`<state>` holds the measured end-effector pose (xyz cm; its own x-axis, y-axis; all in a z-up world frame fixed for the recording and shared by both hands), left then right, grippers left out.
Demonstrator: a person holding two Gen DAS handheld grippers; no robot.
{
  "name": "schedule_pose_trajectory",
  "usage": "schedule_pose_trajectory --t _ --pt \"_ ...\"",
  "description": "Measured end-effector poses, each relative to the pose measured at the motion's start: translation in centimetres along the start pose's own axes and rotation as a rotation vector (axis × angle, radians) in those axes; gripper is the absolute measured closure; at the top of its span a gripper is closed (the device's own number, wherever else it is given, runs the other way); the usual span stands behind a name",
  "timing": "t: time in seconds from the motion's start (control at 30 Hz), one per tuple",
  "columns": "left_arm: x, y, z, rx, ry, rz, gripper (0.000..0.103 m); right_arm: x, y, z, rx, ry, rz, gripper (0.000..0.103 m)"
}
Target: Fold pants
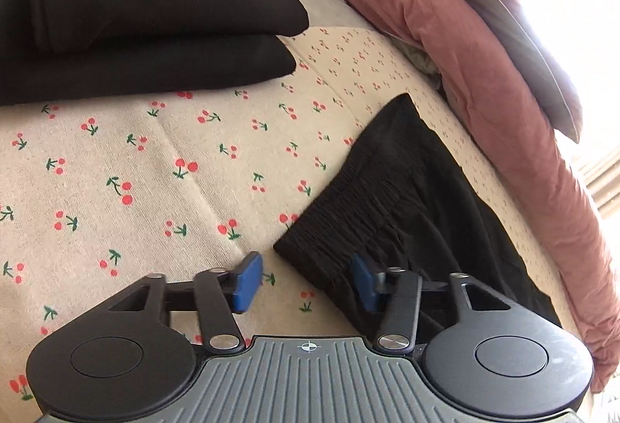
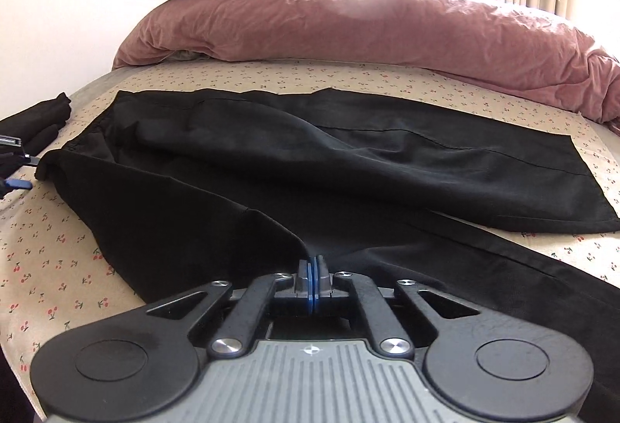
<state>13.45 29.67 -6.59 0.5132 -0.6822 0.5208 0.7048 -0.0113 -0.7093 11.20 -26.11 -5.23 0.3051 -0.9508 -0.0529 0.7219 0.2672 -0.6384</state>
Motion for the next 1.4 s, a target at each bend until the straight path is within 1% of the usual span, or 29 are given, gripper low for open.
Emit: schedule_pose_trajectory --t 0.03,0.07,0.1,0.13,0.27,0.3,0.4,0.43,0.5,0.6,0.63,0.67,0.7,0.73,0.77,0.8,0.83,0.87,0.9,0.97,1.0,1.03,1.07,1.1,1.2,1.23,1.27,1.33,1.4 --pt "-0.2 0.3 0.1 0.002 -0.01 -0.002 0.075 -0.2 -0.6 -0.1 0.004 -0.011 0.012 0.102" --pt "-0.4 0.5 0.3 0.008 -0.019 -0.006 0.078 -0.4 -1.3 -0.3 0.008 -0.022 0.023 0.102" --pt "-0.6 0.6 0.4 0.012 -0.022 -0.003 0.084 -0.6 -2.0 -0.6 0.011 -0.032 0.034 0.102" --pt "-0.9 0.6 0.6 0.017 -0.022 -0.006 0.088 -0.8 -2.6 -0.9 0.011 -0.043 0.044 0.102" --pt "-1.4 -0.8 1.3 0.059 -0.018 0.004 0.094 -1.5 -4.8 -2.3 -0.008 -0.069 0.094 0.102" --pt "-1.5 -1.4 1.4 0.08 -0.011 0.013 0.099 -1.7 -5.2 -2.6 -0.017 -0.071 0.116 0.102" --pt "-1.9 -3.3 1.9 0.131 0.026 0.048 0.099 -2.6 -6.1 -3.8 -0.041 -0.106 0.203 0.102" --pt "-2.0 -3.8 1.9 0.145 0.036 0.068 0.099 -2.9 -6.2 -4.3 -0.062 -0.121 0.228 0.102" --pt "-2.3 -4.6 1.8 0.158 0.067 0.127 0.099 -3.5 -5.8 -5.3 -0.119 -0.152 0.272 0.102" --pt "-2.3 -4.9 1.5 0.144 0.122 0.21 0.099 -4.8 -4.9 -6.9 -0.212 -0.216 0.293 0.101" --pt "-2.2 -4.8 1.2 0.137 0.149 0.238 0.097 -5.1 -4.5 -7.3 -0.244 -0.234 0.291 0.101" --pt "-2.1 -4.7 1.0 0.125 0.182 0.26 0.096 -5.3 -4.2 -7.6 -0.272 -0.243 0.284 0.097" --pt "-2.0 -4.6 0.6 0.114 0.225 0.282 0.089 -5.3 -3.9 -7.7 -0.29 -0.24 0.282 0.094" --pt "-1.7 -4.6 0.3 0.115 0.266 0.306 0.088 -5.1 -3.8 -7.5 -0.294 -0.229 0.29 0.087" --pt "-1.4 -4.6 0.1 0.116 0.3 0.322 0.086 -4.8 -4.0 -7.3 -0.294 -0.217 0.299 0.072" --pt "-1.1 -4.8 -0.2 0.122 0.322 0.339 0.071 -4.6 -4.2 -7.0 -0.286 -0.207 0.299 0.058" --pt "-0.6 -5.0 -0.4 0.136 0.347 0.343 0.044 -4.4 -4.9 -6.7 -0.262 -0.2 0.289 0.039" --pt "-0.1 -5.4 -0.6 0.156 0.37 0.333 0.032 -4.1 -5.4 -6.4 -0.234 -0.2 0.271 0.036" --pt "0.7 -6.2 -1.1 0.197 0.402 0.307 0.023 -3.7 -6.1 -6.0 -0.209 -0.199 0.245 0.037" --pt "2.8 -7.4 -2.0 0.245 0.485 0.271 0.022 -2.2 -7.8 -5.6 -0.168 -0.166 0.195 0.036" --pt "3.7 -7.8 -2.6 0.253 0.526 0.245 0.019 -1.2 -8.5 -5.5 -0.144 -0.139 0.155 0.034" --pt "5.0 -8.0 -3.5 0.254 0.576 0.202 0.015 0.0 -8.9 -5.2 -0.126 -0.111 0.111 0.029" --pt "5.9 -8.2 -4.3 0.245 0.613 0.166 0.014 1.6 -9.1 -5.0 -0.11 -0.074 0.05 0.025" --pt "7.1 -8.0 -5.3 0.225 0.654 0.122 0.014 3.3 -9.3 -4.8 -0.103 -0.032 -0.013 0.024" --pt "10.2 -7.3 -8.8 0.133 0.762 0.005 0.014 9.8 -8.8 -5.1 -0.114 0.134 -0.227 0.024" --pt "11.3 -6.9 -10.3 0.095 0.799 -0.035 0.014 12.6 -8.6 -5.4 -0.125 0.196 -0.312 0.024" --pt "12.0 -6.7 -11.3 0.068 0.829 -0.062 0.014 15.0 -8.4 -5.7 -0.133 0.248 -0.386 0.025" --pt "13.6 -6.0 -14.0 0.02 0.908 -0.117 0.013 19.0 -7.8 -6.3 -0.137 0.337 -0.507 0.027" --pt "14.6 -5.8 -16.2 -0.009 0.976 -0.156 0.013 22.6 -7.5 -7.3 -0.121 0.432 -0.584 0.028"
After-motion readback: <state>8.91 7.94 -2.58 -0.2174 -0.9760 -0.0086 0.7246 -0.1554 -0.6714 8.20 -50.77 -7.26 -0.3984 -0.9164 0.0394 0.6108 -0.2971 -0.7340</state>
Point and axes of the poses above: each gripper's, at about its wrist camera, not at the fingertips, and y roughly the way its jaws point, x to its right, z to its top, the point moved 3 cm from there along y, roughly the way its jaws point, and after that the axes turned 1 degree about -x, right-handed, at the moved point
